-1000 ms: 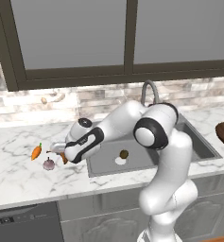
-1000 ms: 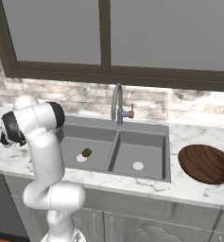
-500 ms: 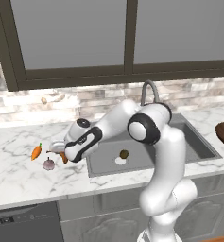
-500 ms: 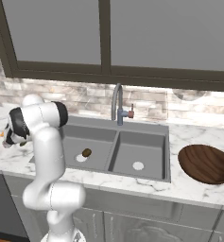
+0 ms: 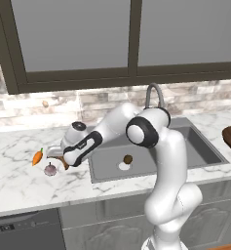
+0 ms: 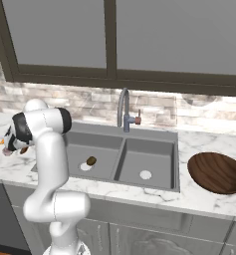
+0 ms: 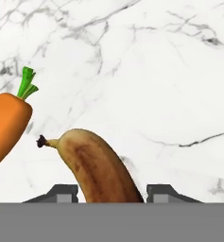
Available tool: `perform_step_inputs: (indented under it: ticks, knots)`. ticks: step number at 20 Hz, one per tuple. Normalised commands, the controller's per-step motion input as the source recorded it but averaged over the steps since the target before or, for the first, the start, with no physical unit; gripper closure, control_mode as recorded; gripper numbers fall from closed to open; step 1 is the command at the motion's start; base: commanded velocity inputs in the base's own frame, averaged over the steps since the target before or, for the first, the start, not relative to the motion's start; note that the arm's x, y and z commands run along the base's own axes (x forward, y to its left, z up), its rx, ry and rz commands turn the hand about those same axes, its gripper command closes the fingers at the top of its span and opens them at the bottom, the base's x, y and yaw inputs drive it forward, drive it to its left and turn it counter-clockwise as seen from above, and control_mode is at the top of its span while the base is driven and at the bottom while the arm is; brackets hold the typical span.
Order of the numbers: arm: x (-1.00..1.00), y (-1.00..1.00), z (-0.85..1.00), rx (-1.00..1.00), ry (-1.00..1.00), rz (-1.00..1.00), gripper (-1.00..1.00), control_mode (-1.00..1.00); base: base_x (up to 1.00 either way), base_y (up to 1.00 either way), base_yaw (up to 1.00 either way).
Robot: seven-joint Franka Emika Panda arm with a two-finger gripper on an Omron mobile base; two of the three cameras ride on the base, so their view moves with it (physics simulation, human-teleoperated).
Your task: There is a mixed pile of frozen fruits and vegetables on the counter. Locate all the frozen vegetables and place the items in a bowl on the counter. Take all the frozen fruits and defrost them in a running sink.
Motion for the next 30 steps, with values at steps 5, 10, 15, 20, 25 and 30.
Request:
perform_step_inputs:
  ticks: [5, 10, 15, 20, 25, 30]
  knots:
    - [0.01, 0.03, -0.13, 0.00, 0.00, 0.00, 1.00, -1.00, 0.00, 0.00, 0.00]
    - [0.00, 0.00, -0.09, 0.00, 0.00, 0.00, 1.00, -1.00, 0.00, 0.00, 0.00]
    - [-0.07, 0.00, 0.15, 0.00, -0.04, 0.00, 1.00, -1.00, 0.00, 0.00, 0.00]
    - [-0.18, -0.02, 0.49, 0.00, -0.15, 0.01, 1.00, -1.00, 0.00, 0.00, 0.00]
    - [-0.26, -0.08, 0.54, 0.00, -0.19, 0.03, 1.00, -1.00, 0.00, 0.00, 0.00]
    - [-0.32, -0.25, 0.45, 0.00, -0.17, 0.02, 1.00, -1.00, 0.00, 0.00, 0.00]
